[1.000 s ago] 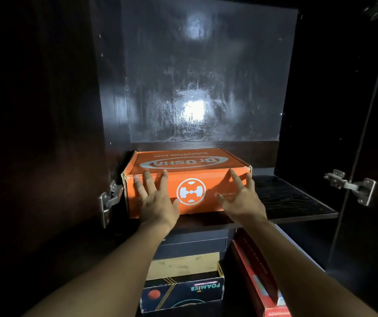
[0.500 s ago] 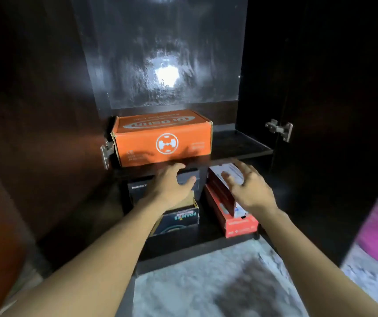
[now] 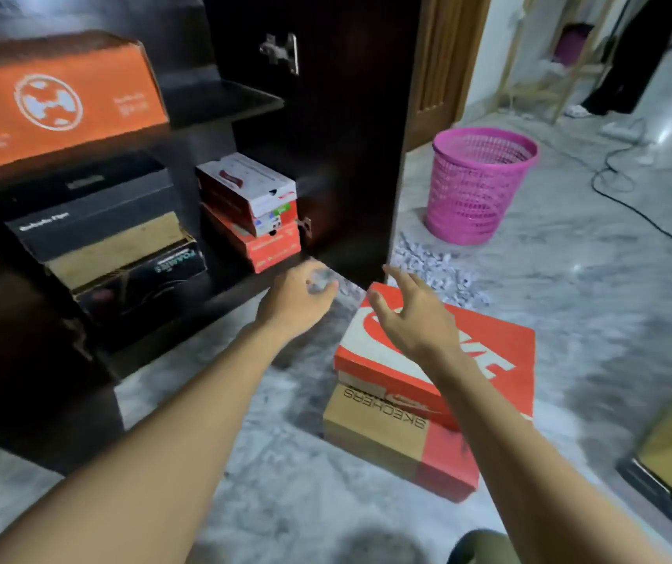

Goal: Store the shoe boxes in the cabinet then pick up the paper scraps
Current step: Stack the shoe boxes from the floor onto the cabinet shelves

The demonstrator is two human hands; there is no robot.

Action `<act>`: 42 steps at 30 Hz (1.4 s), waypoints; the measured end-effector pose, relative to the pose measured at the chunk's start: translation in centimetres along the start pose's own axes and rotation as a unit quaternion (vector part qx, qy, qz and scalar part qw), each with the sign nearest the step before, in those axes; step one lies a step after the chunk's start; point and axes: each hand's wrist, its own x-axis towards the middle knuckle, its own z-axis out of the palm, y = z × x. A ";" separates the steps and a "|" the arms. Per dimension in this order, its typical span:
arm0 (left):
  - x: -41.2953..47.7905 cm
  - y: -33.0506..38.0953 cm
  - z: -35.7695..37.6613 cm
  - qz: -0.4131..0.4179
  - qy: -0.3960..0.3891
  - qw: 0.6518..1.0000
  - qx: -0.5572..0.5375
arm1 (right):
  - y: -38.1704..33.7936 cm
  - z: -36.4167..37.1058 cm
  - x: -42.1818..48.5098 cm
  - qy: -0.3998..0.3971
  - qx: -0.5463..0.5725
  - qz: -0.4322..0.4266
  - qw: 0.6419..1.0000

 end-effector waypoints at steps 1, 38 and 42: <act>-0.2 0.2 2.0 -0.005 -0.018 1.000 -0.002 | 1.8 -0.1 -1.0 0.000 -0.011 0.017 1.000; -3.4 -7.9 12.2 -0.203 -0.009 0.973 -0.109 | 19.4 3.7 -11.1 0.087 0.216 0.211 0.949; -3.0 -6.5 7.3 -0.188 0.036 0.976 -0.107 | 16.0 2.4 -8.3 0.082 0.236 0.162 0.955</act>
